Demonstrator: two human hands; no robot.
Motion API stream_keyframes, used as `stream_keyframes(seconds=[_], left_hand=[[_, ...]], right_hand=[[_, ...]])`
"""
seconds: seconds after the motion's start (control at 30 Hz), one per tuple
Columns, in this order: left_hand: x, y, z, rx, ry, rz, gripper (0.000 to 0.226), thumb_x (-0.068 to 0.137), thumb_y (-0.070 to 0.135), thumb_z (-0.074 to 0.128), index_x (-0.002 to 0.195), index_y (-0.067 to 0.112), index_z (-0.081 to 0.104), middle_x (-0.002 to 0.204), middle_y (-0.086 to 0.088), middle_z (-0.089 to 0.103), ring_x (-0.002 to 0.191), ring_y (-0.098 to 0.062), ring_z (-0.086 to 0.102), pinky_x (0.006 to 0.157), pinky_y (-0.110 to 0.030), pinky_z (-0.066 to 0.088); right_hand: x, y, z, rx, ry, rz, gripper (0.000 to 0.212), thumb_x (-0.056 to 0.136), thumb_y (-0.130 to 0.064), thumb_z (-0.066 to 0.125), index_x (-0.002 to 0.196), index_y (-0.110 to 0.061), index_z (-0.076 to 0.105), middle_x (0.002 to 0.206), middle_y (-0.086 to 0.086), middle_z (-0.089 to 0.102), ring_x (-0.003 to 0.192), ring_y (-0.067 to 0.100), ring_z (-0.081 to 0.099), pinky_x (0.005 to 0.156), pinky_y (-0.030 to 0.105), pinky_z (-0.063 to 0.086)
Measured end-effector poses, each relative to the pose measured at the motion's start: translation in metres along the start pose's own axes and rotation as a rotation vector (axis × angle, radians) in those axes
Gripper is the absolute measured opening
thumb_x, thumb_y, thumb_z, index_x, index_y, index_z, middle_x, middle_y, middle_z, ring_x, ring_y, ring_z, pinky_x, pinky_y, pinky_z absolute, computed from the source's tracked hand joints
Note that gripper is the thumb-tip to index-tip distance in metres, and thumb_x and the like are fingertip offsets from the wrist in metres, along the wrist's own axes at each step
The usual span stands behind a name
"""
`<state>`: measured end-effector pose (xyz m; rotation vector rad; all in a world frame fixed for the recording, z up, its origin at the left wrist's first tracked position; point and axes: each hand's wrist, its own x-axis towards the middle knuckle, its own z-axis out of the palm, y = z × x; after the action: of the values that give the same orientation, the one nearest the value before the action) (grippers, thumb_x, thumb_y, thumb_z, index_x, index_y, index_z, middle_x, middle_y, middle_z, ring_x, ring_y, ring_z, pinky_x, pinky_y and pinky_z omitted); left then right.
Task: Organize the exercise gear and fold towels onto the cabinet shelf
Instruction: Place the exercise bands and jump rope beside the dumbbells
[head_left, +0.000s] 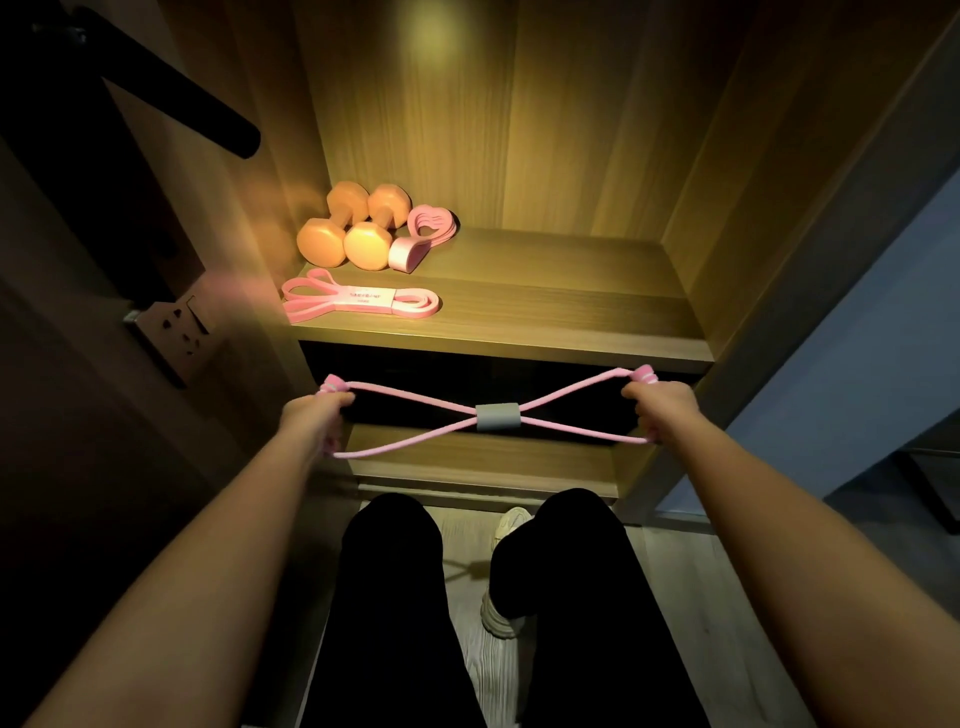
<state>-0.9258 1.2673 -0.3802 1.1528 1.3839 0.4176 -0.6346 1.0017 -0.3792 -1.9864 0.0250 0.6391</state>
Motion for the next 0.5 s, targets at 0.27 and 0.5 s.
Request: stream_keyframes(seconds=[0.27,0.5], left_hand=[[0.017,0.0,-0.034,-0.188,0.121,-0.135,0.016,0.09,0.019,0.064,0.078,0.015,0.054,0.066,0.001,0.044,0.05,-0.008,0.034,0.033,-0.016,0.03],[0.001,0.007,-0.011,-0.132,0.056,-0.091,0.014,0.092,0.017,0.059,0.079,0.014,0.055,0.066,0.0,0.043,0.051,-0.009,0.033,0.045,-0.02,0.031]], right_hand=[[0.008,0.007,-0.035,-0.076,0.121,0.027,0.02,0.083,-0.021,0.071,0.082,-0.009,0.055,0.075,0.009,0.053,0.06,0.02,0.05,0.049,0.03,0.04],[-0.003,0.0,-0.014,-0.001,0.062,0.038,0.018,0.086,-0.012,0.066,0.078,-0.011,0.05,0.065,0.005,0.045,0.051,0.015,0.041,0.046,0.027,0.035]])
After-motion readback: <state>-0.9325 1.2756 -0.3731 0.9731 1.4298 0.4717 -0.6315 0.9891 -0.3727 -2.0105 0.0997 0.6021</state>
